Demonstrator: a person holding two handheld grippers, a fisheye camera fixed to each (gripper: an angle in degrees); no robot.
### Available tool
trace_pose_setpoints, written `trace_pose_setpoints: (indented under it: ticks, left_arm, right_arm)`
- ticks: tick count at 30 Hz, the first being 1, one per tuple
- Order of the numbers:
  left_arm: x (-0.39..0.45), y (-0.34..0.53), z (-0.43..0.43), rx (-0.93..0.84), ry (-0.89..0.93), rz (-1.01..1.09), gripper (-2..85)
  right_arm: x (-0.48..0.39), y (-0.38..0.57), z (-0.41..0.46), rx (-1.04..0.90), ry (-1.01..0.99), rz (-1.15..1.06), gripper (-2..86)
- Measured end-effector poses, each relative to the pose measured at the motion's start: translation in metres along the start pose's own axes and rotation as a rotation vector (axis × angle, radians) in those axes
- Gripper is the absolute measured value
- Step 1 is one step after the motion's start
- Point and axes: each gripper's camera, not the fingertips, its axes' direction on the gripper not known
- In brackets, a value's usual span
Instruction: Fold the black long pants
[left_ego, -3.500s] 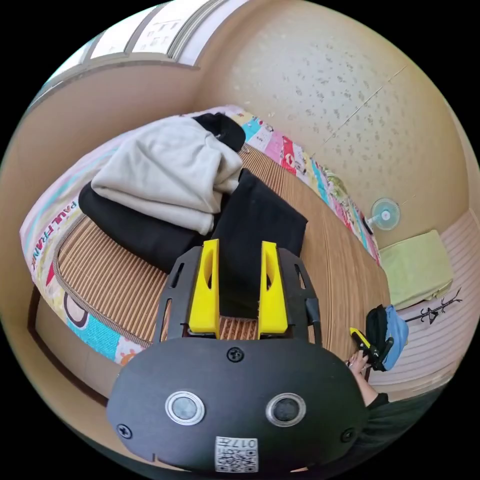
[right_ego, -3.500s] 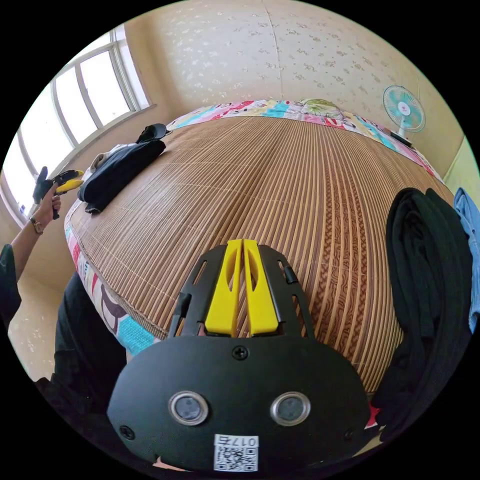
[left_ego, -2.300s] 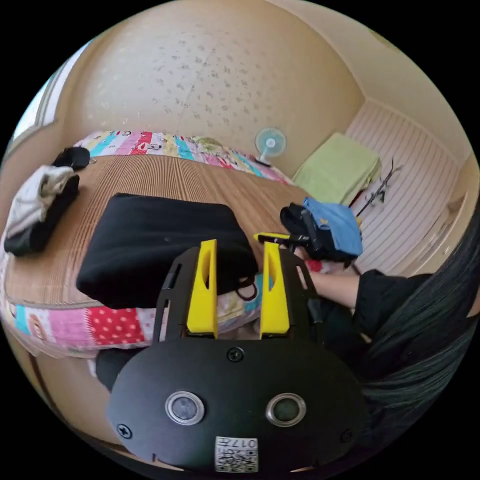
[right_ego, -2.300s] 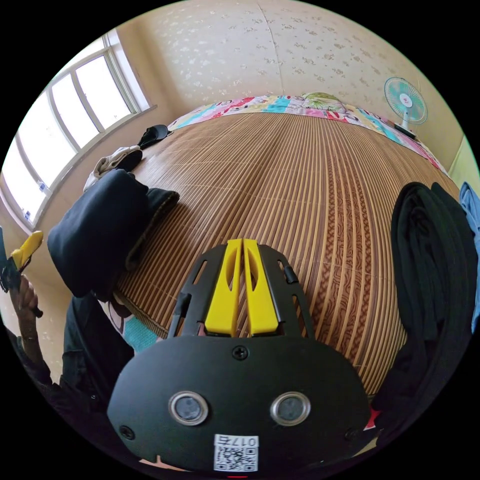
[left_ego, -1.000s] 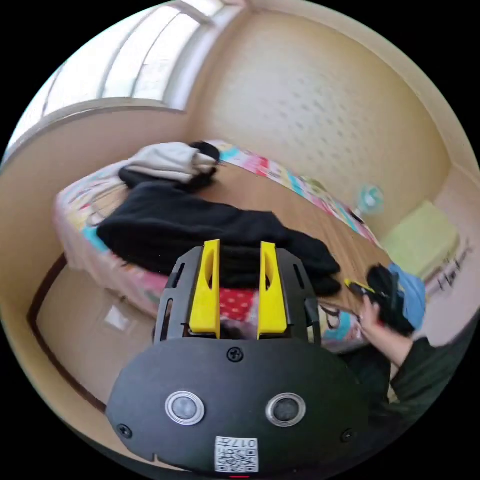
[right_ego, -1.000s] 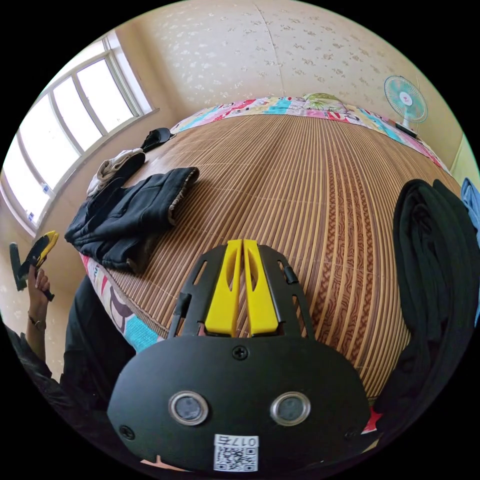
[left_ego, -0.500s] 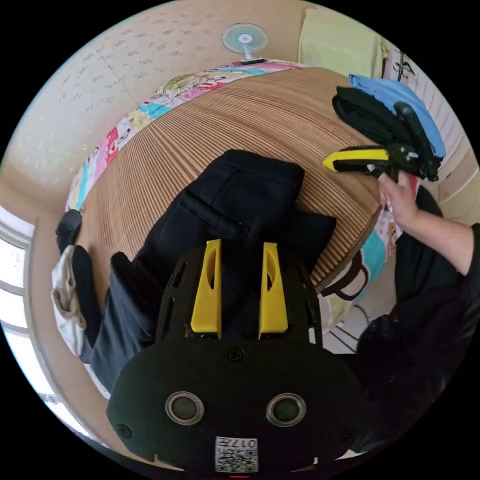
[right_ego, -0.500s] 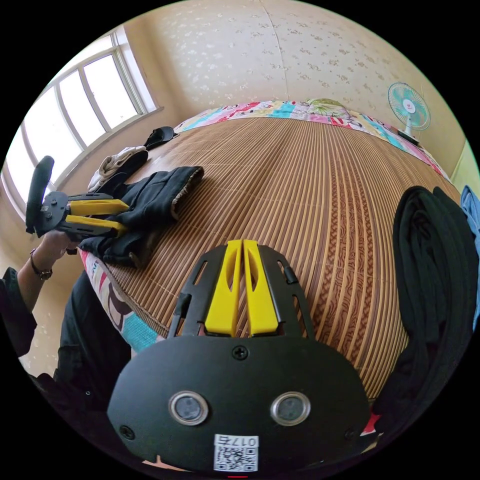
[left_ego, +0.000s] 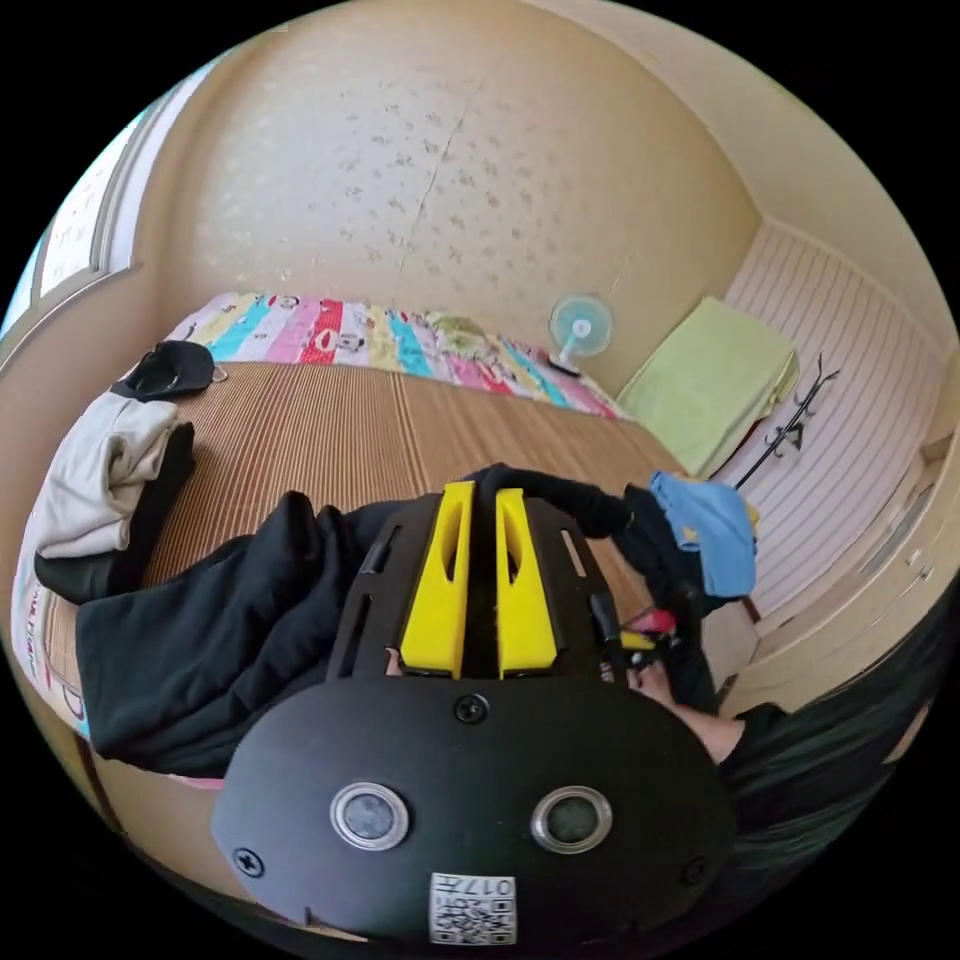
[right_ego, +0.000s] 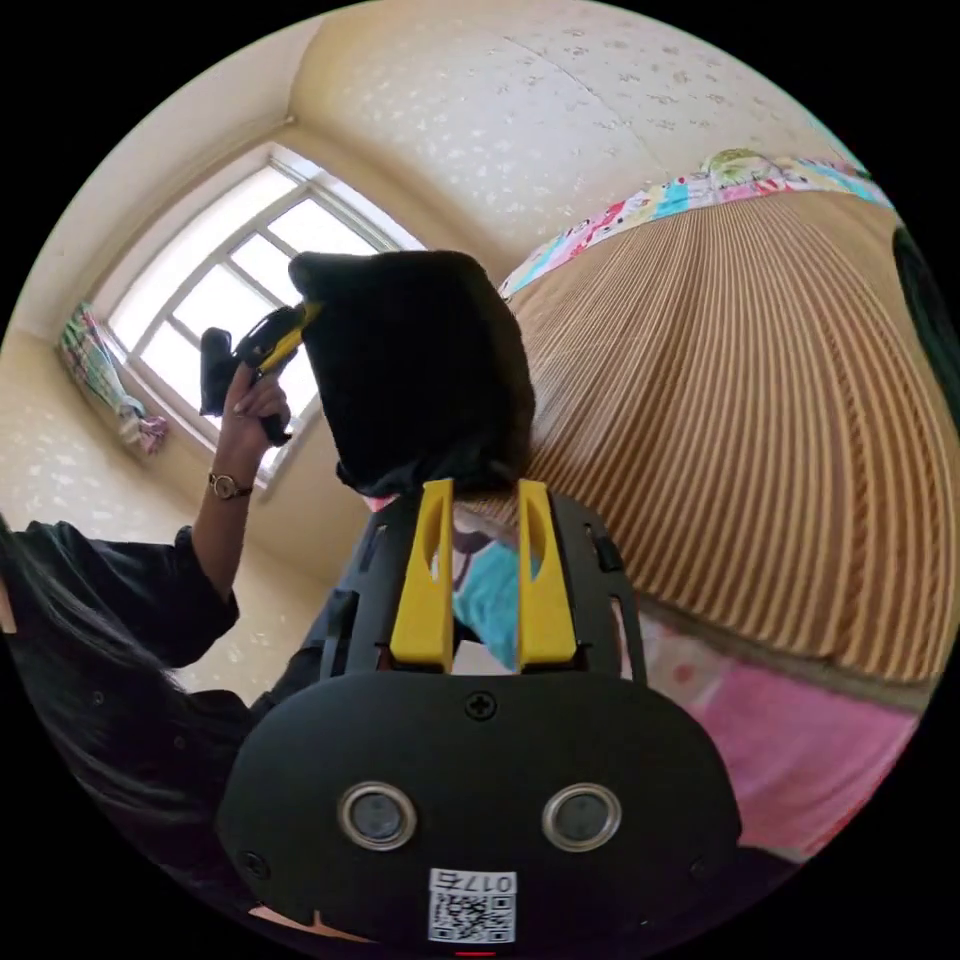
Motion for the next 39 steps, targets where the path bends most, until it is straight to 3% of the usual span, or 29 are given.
trace_pose_setpoints:
  ticks: [7,11,13,15,18,21,24,28,34,37,39]
  left_arm:
    - [0.069,-0.021,-0.102,0.211,0.284,0.022,3.7]
    - [0.114,-0.028,-0.19,0.374,0.471,0.119,3.4]
    - [0.123,-0.03,-0.239,0.468,0.521,0.147,3.2]
    - [0.134,-0.033,-0.303,0.582,0.566,0.196,2.8]
    - [0.158,-0.041,-0.376,0.704,0.515,0.306,2.2]
    - [0.174,-0.057,-0.429,0.792,0.479,0.302,1.9]
    - [0.179,-0.074,-0.465,0.845,0.548,0.292,1.7]
    - [0.192,-0.099,-0.501,0.835,0.612,0.362,1.8]
    - [0.182,-0.145,-0.495,0.804,0.421,0.275,2.1]
    - [0.171,-0.247,-0.443,0.681,0.309,0.206,2.6]
    - [0.135,-0.39,-0.374,0.523,0.197,0.091,3.9]
  right_arm:
    - [-0.036,0.022,-0.013,0.098,-0.011,0.038,18.6]
    - [-0.071,-0.015,-0.092,0.335,-0.313,-0.038,9.5]
    - [-0.105,-0.037,-0.152,0.463,-0.282,-0.073,8.3]
    - [-0.172,-0.066,-0.24,0.593,-0.246,-0.279,7.0]
    - [-0.276,-0.098,-0.326,0.63,-0.151,-0.591,6.1]
    - [-0.374,-0.119,-0.373,0.638,-0.015,-0.797,5.1]
    - [-0.439,-0.126,-0.409,0.714,-0.065,-0.89,3.9]
    - [-0.498,-0.143,-0.436,0.669,-0.017,-0.886,2.9]
    - [-0.503,-0.159,-0.417,0.7,0.054,-0.788,3.2]
    - [-0.486,-0.227,-0.385,0.69,0.235,-0.693,4.6]
    - [-0.472,-0.35,-0.36,0.719,0.457,-0.573,6.8]
